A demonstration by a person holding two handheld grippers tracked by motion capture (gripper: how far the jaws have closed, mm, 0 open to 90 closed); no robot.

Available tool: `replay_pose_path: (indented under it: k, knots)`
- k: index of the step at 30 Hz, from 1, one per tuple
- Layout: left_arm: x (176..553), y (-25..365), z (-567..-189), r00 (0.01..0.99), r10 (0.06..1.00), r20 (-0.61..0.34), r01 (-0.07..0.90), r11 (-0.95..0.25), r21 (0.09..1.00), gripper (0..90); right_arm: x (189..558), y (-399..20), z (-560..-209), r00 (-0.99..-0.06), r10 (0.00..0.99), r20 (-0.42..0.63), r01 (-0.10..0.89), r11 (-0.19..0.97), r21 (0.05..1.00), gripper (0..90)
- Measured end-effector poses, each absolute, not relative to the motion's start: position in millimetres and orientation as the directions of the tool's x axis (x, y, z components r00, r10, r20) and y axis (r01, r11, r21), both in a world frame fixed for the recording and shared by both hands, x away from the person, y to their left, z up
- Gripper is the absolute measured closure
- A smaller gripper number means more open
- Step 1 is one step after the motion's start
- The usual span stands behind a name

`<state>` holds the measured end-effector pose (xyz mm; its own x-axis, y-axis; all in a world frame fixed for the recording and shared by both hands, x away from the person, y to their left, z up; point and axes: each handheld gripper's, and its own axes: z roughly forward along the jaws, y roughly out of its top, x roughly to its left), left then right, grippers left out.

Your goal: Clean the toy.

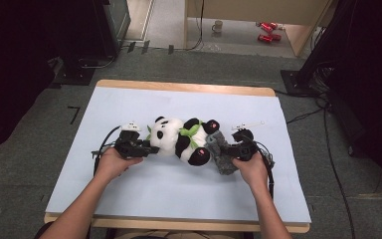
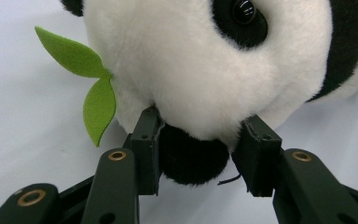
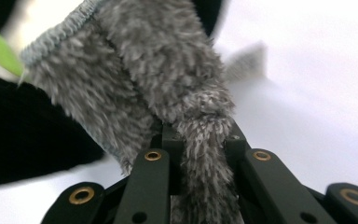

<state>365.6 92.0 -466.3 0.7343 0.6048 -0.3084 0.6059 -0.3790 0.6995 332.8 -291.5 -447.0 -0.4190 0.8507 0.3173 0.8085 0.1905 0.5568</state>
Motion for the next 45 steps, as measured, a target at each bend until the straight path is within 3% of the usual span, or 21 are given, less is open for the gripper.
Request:
replay_pose_path:
  k: [3, 9, 27, 35, 45]
  knots:
    - [366, 93, -467, 0.735, 0.602, -0.313, 0.608, -0.380, 0.697, 56.3, 334, -301, -449, -0.376, 0.874, 0.308, 0.837, 0.178, 0.518, 78.6]
    - [366, 93, -467, 0.736, 0.602, -0.310, 0.606, -0.381, 0.698, 56.3, 332, -319, -432, -0.345, 0.877, 0.336, 0.820, 0.107, 0.563, 78.5]
    - [366, 90, -467, 0.732, 0.611, -0.300, 0.603, -0.377, 0.702, 56.2, 332, -286, -376, -0.481, 0.815, 0.324, 0.688, 0.122, 0.715, 78.5]
    - [365, 90, -468, 0.734, 0.610, -0.299, 0.601, -0.378, 0.704, 55.9, 340, -255, -398, -0.517, 0.805, 0.291, 0.706, 0.210, 0.676, 78.5]
    - [364, 88, -467, 0.733, 0.616, -0.288, 0.600, -0.384, 0.702, 56.1, 340, -257, -417, -0.528, 0.803, 0.276, 0.703, 0.231, 0.673, 78.4]
